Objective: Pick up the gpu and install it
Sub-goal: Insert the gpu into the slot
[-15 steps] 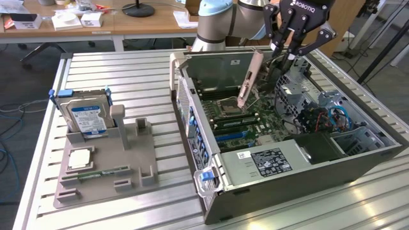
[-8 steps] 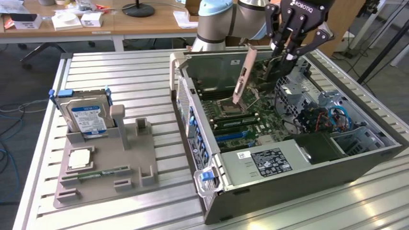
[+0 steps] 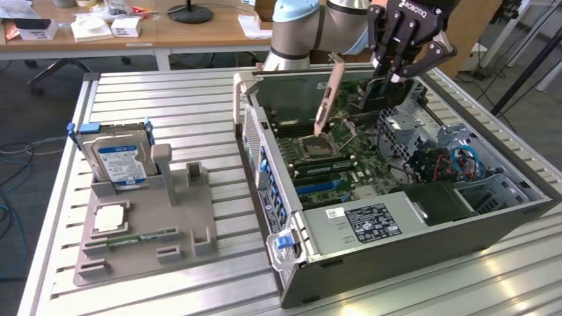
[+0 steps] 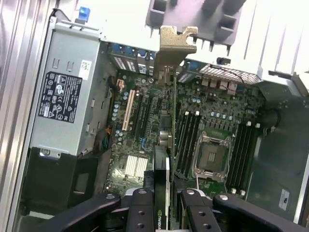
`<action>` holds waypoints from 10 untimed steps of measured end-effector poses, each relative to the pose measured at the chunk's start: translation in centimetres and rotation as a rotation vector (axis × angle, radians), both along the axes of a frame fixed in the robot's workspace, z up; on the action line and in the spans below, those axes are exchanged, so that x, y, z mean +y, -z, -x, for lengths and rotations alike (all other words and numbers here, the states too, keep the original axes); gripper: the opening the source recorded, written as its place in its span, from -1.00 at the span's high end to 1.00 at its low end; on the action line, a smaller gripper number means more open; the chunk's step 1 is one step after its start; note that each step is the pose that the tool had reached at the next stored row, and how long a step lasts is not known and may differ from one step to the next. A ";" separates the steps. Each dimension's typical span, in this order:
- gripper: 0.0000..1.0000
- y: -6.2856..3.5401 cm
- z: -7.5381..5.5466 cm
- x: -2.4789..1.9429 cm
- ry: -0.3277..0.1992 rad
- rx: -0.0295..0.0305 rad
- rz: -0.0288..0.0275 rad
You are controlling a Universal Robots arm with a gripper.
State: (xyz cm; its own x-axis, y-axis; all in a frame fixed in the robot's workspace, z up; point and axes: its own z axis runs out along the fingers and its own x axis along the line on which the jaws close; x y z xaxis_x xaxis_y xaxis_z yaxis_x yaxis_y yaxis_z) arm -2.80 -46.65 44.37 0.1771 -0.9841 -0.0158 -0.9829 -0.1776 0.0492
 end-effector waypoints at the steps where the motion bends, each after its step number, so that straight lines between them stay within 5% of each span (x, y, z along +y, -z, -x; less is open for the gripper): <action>1: 0.48 0.01 0.0 0.00 0.018 0.0000 -0.0001; 4: 0.48 0.02 0.0 0.00 0.062 0.0000 0.0001; 10: 0.48 0.05 0.0 0.00 0.062 -0.0036 -0.0002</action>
